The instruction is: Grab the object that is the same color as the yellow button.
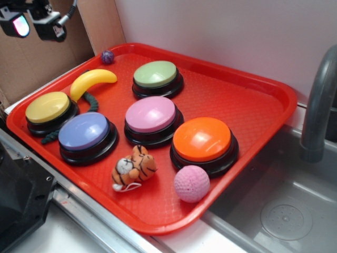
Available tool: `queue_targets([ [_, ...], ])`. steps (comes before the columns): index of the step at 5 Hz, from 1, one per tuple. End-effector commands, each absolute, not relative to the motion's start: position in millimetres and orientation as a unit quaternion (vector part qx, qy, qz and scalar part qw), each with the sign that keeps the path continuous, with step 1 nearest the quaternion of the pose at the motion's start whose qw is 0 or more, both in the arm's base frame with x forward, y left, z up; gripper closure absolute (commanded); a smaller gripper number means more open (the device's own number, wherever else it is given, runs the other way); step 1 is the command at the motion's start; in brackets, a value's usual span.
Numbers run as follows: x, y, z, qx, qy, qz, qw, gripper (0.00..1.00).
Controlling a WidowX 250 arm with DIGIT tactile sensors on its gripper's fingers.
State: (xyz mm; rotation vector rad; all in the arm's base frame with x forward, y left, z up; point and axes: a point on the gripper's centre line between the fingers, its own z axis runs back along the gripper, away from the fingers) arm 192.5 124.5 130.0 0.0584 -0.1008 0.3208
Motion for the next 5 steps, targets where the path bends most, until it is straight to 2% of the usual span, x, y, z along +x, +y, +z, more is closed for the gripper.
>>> queue_targets([
  [1,217.4,136.9,88.2,0.038,-0.085,0.125,0.988,0.0],
  [2,222.2,135.0,69.5,0.046,-0.077,0.119,0.989,0.0],
  [3,229.2,135.3,42.6,0.021,-0.082,0.126,0.988,0.0],
  [4,237.0,137.9,28.9,0.037,-0.061,0.123,0.99,0.0],
  [5,239.4,133.2,22.5,0.034,-0.065,0.13,0.989,0.38],
])
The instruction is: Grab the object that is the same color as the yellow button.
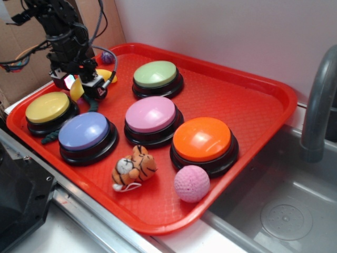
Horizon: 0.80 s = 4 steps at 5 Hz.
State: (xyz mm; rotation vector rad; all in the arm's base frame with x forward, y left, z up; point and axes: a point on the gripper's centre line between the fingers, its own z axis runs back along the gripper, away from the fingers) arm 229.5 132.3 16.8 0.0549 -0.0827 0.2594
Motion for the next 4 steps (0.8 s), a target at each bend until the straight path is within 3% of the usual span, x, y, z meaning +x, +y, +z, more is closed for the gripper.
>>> queue_targets([
  [1,240.7,128.9,29.4,0.031,-0.062,0.125,0.99,1.0],
  [2,242.0,128.9,52.6,0.025,-0.067,0.143,0.987,1.0],
  [3,240.3,130.2,82.0,0.018,-0.093,0.172,0.98,1.0],
  [4,238.2,120.2,121.1,0.03,-0.11,0.198,0.974,1.0],
])
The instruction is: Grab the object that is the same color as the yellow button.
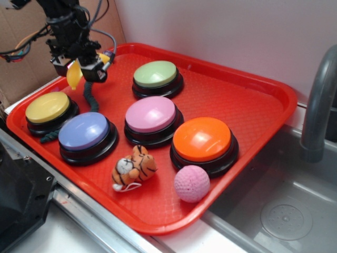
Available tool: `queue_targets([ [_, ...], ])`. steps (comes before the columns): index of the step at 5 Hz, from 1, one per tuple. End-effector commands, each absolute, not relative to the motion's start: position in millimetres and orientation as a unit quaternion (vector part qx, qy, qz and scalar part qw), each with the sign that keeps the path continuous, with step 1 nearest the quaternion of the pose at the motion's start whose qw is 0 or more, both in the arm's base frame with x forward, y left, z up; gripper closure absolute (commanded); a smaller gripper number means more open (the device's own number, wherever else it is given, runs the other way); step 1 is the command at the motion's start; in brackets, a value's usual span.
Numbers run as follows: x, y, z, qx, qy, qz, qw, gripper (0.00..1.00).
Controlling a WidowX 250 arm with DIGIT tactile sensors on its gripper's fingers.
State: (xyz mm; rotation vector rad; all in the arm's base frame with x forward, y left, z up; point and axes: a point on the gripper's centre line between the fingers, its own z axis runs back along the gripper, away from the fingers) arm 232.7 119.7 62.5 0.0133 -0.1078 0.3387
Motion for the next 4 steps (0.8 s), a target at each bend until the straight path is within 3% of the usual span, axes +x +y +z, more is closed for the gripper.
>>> queue_targets([
  [1,237.7,97.2,149.4,0.023,-0.104,0.201,0.974,1.0],
  [2,235.5,76.8,159.8,0.004,-0.09,0.185,0.979,1.0],
  [3,235.6,64.5,154.4,-0.001,-0.085,0.165,0.983,1.0],
  [4,232.8,71.2,149.7,0.032,-0.078,0.169,0.982,1.0],
])
